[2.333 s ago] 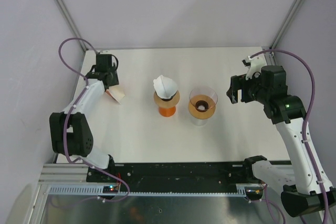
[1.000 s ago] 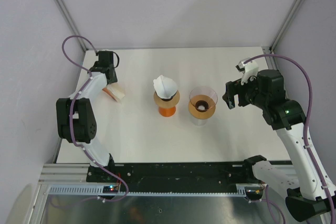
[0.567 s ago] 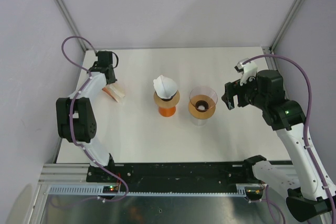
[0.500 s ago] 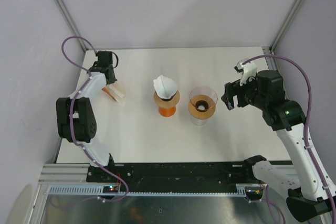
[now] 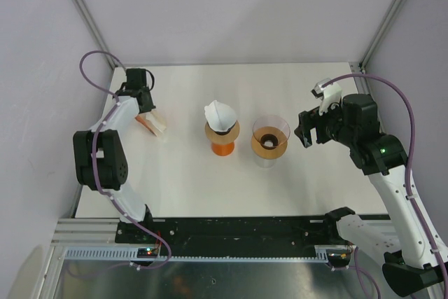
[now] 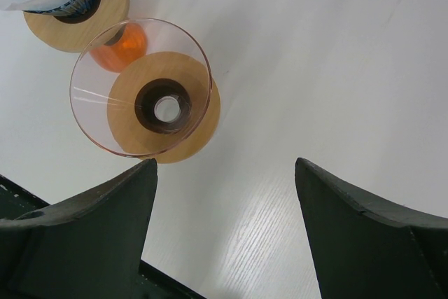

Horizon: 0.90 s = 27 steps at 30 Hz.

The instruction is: Place the coffee filter in the dripper

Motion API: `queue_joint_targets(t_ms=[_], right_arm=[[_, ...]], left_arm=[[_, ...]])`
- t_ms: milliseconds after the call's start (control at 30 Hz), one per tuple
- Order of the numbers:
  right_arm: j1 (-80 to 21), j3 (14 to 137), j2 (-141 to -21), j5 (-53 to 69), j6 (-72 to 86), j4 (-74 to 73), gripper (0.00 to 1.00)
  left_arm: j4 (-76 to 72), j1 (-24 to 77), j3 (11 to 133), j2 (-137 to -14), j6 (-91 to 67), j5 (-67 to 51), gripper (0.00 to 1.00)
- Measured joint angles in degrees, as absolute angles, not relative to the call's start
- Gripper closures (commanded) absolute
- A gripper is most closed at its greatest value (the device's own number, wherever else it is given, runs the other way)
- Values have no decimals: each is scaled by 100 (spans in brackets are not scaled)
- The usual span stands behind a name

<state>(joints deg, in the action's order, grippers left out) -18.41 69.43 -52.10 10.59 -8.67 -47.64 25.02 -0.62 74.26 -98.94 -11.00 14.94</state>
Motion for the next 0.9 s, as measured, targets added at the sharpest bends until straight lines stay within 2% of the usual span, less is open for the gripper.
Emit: queue_joint_targets(t_ms=[300,900], right_arm=[[-1855,6943,-5212,1057,-869,-4764,16],[-1914,6973,-5284,1396,-545,-4475,18]], left_arm=[[2585,-191,7341,-9491,-1186,1162,100],[2696,-228,6960,-7773,-1199,676,100]])
